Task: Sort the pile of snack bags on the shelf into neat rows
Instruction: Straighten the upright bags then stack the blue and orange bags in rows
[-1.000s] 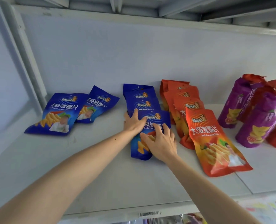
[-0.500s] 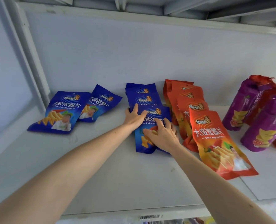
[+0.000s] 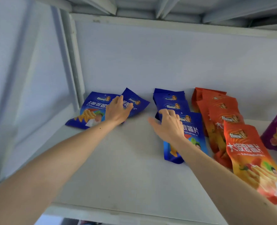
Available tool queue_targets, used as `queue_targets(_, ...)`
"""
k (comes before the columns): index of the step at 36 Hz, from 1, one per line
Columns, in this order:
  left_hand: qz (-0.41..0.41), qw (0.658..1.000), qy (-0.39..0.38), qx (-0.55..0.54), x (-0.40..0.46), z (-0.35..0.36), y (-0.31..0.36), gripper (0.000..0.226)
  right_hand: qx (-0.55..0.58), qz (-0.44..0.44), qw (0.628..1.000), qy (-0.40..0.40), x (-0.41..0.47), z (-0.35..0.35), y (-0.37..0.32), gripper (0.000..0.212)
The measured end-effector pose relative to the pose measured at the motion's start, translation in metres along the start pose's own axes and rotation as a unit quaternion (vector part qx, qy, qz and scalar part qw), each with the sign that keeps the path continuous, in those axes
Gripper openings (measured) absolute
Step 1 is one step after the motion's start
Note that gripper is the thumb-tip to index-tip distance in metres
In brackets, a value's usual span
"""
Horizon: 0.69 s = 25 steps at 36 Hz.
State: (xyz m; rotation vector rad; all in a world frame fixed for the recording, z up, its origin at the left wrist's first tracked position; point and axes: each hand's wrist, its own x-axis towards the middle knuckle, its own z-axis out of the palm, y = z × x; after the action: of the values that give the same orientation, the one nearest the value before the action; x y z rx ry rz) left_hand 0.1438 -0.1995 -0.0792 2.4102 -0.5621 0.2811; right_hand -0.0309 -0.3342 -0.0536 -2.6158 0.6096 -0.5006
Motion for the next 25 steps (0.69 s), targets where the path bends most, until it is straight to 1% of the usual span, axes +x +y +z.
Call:
queue_targets(2, -0.037, 0.998, 0.03, 0.032, 0.006, -0.015, -0.026, 0.069, 0.056, 0.001, 0.997, -0.045, 0.006, 0.013, -0.021, 0.061)
queue_targets(3, -0.058, 0.997, 0.033, 0.045, 0.009, -0.021, -0.039, 0.071, 0.078, 0.002, 0.995, -0.065, 0.009, 0.022, -0.03, 0.06)
queue_targets(6, -0.117, 0.989, 0.002, 0.085, 0.019, -0.035, -0.077, 0.081, 0.113, 0.003, 0.986, -0.12, 0.019, 0.048, -0.053, 0.058)
queue_targets(8, -0.15, 0.984, -0.013, 0.1, 0.023, -0.041, -0.094, 0.088, 0.121, 0.004, 0.983, -0.14, 0.027, 0.066, -0.066, 0.058)
queue_targets(10, -0.175, 0.979, -0.028, 0.098, 0.026, -0.044, -0.108, 0.094, 0.136, 0.009, 0.979, -0.154, 0.037, 0.082, -0.075, 0.054)
queue_targets(13, -0.215, 0.973, -0.066, 0.043, 0.028, -0.045, -0.126, 0.105, 0.162, 0.026, 0.972, -0.171, 0.05, 0.101, -0.086, 0.038)
queue_targets(15, -0.223, 0.971, -0.08, 0.026, 0.034, -0.042, -0.139, 0.112, 0.166, 0.043, 0.969, -0.179, 0.059, 0.111, -0.091, 0.038)
queue_targets(17, -0.213, 0.974, -0.082, 0.014, 0.041, -0.042, -0.146, 0.106, 0.16, 0.06, 0.968, -0.186, 0.065, 0.118, -0.097, 0.042)
queue_targets(20, -0.188, 0.976, -0.091, -0.062, 0.035, -0.057, -0.137, 0.075, 0.158, 0.079, 0.965, -0.192, 0.08, 0.131, -0.101, 0.048)
queue_targets(21, -0.186, 0.974, -0.095, -0.085, 0.032, -0.061, -0.133, 0.069, 0.16, 0.081, 0.965, -0.191, 0.085, 0.136, -0.099, 0.048)
queue_targets(24, -0.175, 0.968, -0.108, -0.144, 0.028, -0.07, -0.125, 0.062, 0.193, 0.081, 0.963, -0.168, 0.089, 0.137, -0.1, 0.043)
queue_targets(25, -0.166, 0.964, -0.125, -0.167, 0.025, -0.072, -0.122, 0.064, 0.209, 0.082, 0.961, -0.159, 0.087, 0.134, -0.102, 0.04)
